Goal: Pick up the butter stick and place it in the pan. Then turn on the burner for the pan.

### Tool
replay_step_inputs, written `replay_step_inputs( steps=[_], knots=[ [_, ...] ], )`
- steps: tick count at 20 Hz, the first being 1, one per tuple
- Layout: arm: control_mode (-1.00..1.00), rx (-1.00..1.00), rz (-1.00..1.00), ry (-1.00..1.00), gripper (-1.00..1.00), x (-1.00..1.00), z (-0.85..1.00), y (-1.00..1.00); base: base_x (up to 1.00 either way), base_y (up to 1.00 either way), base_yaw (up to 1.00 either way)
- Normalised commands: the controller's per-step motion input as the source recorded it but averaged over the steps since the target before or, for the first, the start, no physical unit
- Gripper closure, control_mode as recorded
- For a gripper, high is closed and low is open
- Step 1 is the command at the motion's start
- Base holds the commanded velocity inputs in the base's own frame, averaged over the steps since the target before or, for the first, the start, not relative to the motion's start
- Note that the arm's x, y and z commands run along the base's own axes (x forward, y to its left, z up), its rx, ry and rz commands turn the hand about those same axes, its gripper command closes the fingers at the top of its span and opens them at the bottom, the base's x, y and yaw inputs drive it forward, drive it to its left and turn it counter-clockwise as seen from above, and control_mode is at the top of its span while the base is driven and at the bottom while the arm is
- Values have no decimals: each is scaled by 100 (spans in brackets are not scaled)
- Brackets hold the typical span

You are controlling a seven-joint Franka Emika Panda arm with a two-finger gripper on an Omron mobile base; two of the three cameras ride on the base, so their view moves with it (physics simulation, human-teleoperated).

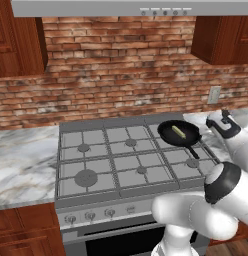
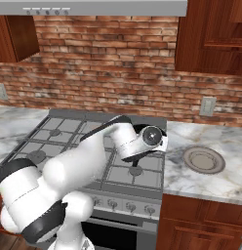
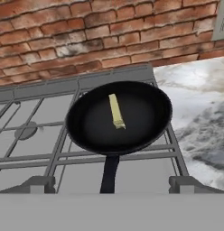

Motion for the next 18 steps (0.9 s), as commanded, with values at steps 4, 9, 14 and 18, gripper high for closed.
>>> replay_step_inputs(
  steps=[4, 9, 14, 18],
  knots=[
    [-100, 0, 0, -20, -100, -56, -3, -1, 0, 0, 0],
    [-100, 0, 0, -18, -100, -54, -5, 0, 0, 0, 0],
    [-100, 0, 0, -15, -100, -49, -7, -1, 0, 0, 0],
    [-100, 0, 0, -13, -100, -43, -9, 0, 0, 0, 0]
  ],
)
